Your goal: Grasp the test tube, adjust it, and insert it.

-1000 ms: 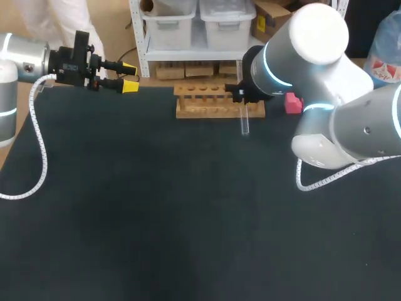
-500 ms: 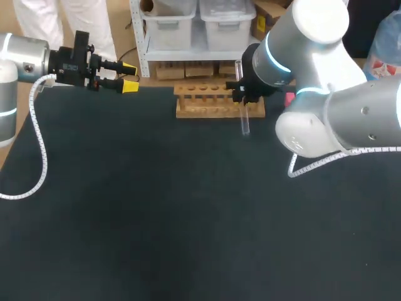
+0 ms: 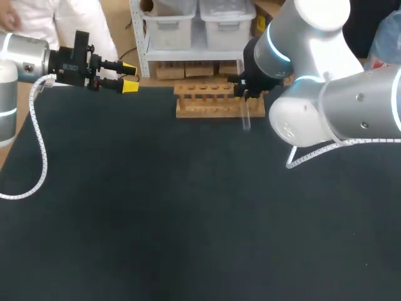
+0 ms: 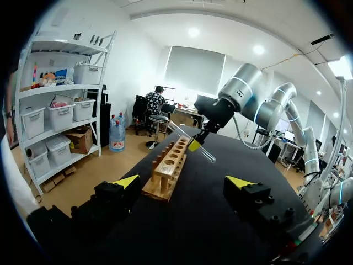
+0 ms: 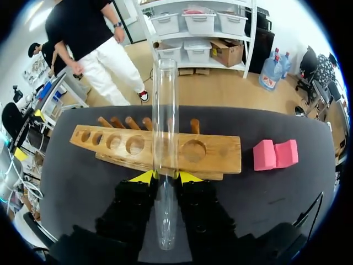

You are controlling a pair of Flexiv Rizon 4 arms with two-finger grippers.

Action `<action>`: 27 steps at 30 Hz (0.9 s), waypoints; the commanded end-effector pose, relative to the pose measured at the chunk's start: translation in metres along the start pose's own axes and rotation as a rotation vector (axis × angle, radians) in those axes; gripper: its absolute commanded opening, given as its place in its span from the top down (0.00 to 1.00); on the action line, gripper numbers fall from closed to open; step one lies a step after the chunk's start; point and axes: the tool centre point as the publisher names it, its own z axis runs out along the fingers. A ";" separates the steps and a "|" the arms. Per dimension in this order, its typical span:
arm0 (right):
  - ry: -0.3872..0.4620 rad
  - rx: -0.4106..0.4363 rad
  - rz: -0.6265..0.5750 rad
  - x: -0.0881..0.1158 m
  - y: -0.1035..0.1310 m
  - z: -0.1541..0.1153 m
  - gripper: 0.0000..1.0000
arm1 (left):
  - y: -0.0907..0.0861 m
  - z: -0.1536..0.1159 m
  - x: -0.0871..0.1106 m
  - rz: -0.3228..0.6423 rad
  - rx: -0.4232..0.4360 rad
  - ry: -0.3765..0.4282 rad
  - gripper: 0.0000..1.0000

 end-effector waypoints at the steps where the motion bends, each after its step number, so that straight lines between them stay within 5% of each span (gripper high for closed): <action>1: -0.126 0.014 0.006 0.011 -0.001 -0.021 1.00 | 0.000 0.000 0.001 0.002 0.001 -0.002 0.00; 10: -0.320 0.095 -0.014 0.004 -0.003 -0.058 1.00 | 0.000 0.000 0.001 0.002 0.001 -0.002 0.00; 27: -0.375 0.092 -0.014 0.005 0.002 -0.076 1.00 | 0.000 0.000 0.001 0.002 0.001 -0.002 0.00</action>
